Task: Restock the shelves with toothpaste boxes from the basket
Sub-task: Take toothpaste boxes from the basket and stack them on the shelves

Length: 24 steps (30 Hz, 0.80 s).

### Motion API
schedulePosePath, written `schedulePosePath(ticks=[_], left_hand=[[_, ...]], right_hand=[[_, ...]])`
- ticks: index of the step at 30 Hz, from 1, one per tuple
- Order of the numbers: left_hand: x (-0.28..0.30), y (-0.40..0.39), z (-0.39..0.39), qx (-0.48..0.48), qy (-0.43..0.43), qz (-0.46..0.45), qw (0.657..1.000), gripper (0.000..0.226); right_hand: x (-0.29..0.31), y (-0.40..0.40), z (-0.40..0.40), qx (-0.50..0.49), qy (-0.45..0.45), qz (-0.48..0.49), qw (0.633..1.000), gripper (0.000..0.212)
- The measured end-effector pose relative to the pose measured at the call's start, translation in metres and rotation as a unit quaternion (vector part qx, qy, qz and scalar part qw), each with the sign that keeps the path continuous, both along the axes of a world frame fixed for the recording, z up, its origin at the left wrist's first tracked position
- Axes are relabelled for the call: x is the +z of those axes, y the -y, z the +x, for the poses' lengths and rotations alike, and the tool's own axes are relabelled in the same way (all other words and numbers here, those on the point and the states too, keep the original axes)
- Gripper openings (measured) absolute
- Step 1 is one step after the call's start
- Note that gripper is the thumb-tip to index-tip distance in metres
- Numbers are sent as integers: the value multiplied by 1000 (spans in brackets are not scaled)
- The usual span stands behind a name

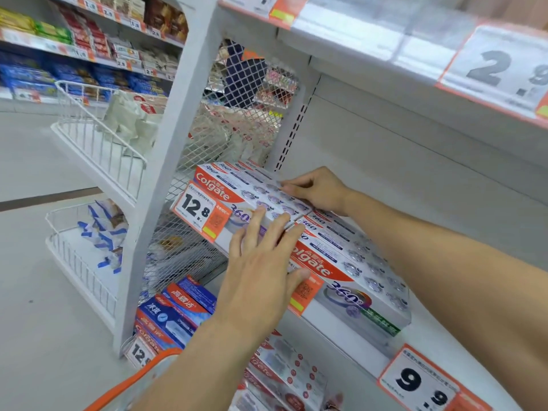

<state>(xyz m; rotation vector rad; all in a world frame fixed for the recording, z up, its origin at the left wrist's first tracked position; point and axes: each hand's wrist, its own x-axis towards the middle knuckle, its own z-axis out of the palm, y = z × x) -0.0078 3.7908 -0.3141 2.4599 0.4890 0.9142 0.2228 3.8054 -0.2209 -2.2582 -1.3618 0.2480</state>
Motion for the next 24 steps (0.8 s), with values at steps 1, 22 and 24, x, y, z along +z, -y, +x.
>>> schedulePosePath(ticks=[1, 22, 24], left_hand=[[0, 0, 0, -1, -1, 0, 1000, 64], [0, 3, -2, -2, -28, 3, 1000, 66], [1, 4, -1, -5, -29, -3, 1000, 67]], right_hand=[[1, 1, 0, 1, -1, -9, 1000, 30], [26, 36, -15, -52, 88, -67, 993, 38], [38, 57, -18, -78, 105, -165, 978, 43]])
